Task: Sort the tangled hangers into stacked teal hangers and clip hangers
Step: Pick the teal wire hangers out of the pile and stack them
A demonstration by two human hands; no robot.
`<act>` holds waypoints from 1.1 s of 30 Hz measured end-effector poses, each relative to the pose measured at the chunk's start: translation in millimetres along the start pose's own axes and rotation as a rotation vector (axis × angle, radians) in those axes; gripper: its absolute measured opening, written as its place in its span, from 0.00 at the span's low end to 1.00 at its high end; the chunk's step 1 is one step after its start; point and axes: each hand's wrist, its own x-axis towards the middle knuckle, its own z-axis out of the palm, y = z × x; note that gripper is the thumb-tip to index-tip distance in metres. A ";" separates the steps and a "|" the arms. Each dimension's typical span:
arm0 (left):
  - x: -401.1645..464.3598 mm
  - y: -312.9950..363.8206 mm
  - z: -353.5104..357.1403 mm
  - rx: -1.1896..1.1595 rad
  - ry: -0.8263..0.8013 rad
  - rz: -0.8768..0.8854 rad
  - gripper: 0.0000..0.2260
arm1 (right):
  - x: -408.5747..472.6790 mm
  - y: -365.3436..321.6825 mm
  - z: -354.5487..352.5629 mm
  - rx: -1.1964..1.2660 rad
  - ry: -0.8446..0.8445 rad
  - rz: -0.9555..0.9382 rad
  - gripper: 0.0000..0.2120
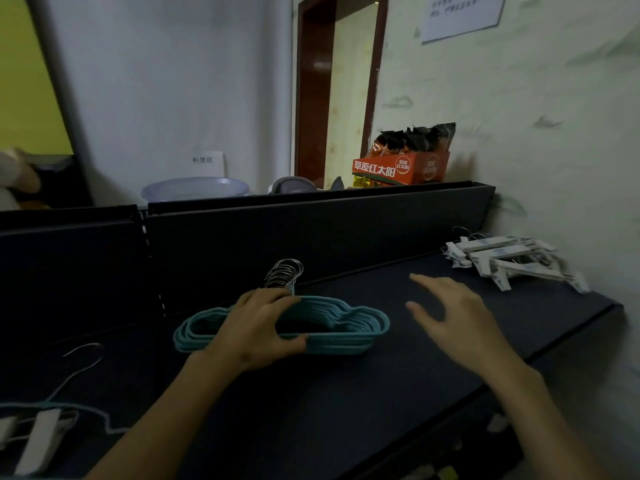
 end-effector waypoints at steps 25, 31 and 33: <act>-322.2 64.6 -58.0 0.352 0.249 -0.940 0.26 | -127.2 -198.1 92.3 0.219 -0.272 -0.601 0.25; -425.4 75.8 -67.9 0.316 0.303 -1.121 0.26 | -211.3 -278.3 99.8 0.342 -0.325 -0.791 0.22; -460.6 79.6 -72.0 0.300 0.308 -1.171 0.27 | -237.6 -296.1 105.7 0.357 -0.365 -0.820 0.22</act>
